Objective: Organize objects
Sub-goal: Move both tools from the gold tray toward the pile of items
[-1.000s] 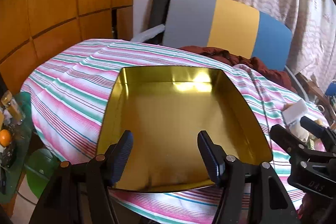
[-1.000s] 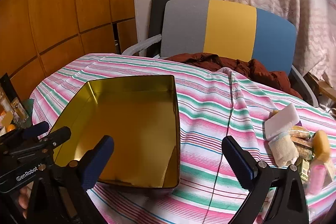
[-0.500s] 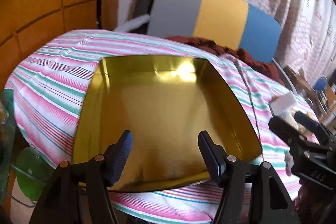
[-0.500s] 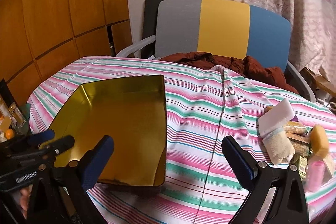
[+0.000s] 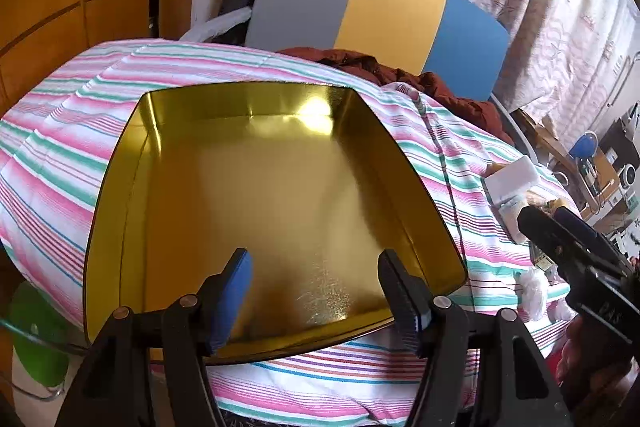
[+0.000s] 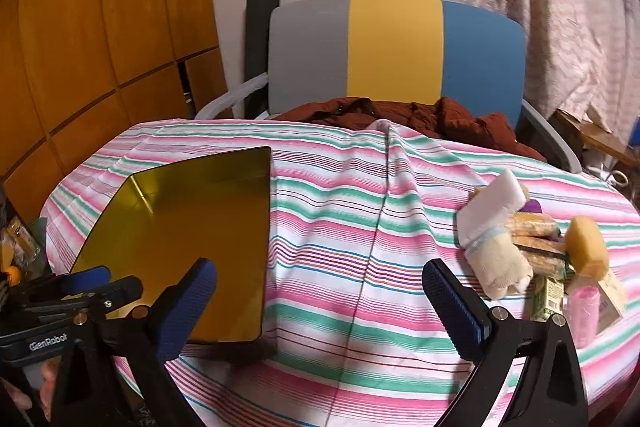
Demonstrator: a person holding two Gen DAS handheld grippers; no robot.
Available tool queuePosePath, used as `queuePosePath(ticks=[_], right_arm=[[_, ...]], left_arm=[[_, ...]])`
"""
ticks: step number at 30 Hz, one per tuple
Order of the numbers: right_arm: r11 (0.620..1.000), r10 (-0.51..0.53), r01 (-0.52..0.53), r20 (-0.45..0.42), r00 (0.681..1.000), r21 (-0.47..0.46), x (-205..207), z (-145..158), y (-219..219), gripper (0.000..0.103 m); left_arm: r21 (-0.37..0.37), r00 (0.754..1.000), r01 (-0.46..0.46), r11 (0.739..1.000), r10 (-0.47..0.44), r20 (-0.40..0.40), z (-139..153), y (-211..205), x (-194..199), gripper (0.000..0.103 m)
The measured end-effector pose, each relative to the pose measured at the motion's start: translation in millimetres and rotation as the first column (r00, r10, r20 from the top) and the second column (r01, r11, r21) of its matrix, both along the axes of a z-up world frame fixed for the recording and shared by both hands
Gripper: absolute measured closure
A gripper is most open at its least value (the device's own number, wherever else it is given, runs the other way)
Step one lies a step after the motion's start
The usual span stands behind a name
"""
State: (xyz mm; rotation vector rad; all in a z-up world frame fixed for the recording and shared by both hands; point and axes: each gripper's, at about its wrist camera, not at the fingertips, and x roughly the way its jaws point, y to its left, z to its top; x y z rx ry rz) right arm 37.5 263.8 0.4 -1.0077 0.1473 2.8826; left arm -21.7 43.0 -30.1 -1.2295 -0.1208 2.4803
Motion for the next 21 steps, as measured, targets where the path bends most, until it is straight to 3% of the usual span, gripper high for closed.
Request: queuePosePath(ticks=[3, 7, 13, 21], right_arm=[[1.0, 0.008, -0.008, -0.001, 1.0, -0.002, 0, 1, 0, 0.0], [1.0, 0.014, -0.014, -0.02, 1.0, 0.003, 4, 7, 2, 0.0], [0.998, -0.063, 0.064, -0.038, 0.997, 0.02, 18, 16, 34, 0.0], [0.972, -0.235, 0.235, -0.008, 0.972, 0.01, 47, 18, 104, 0.0]], left_arm=[[0.016, 1.0, -0.001, 1.0, 0.001, -0.011, 3, -2, 0, 0.024], [-0.035, 0.999, 0.014, 0.999, -0.016, -0.05, 9, 5, 1, 0.022], [-0.096, 0.983, 0.144, 0.985, -0.153, -0.104, 21, 46, 7, 0.02], [-0.131, 0.933, 0.315, 0.94, -0.332, -0.138, 28, 100, 23, 0.02]])
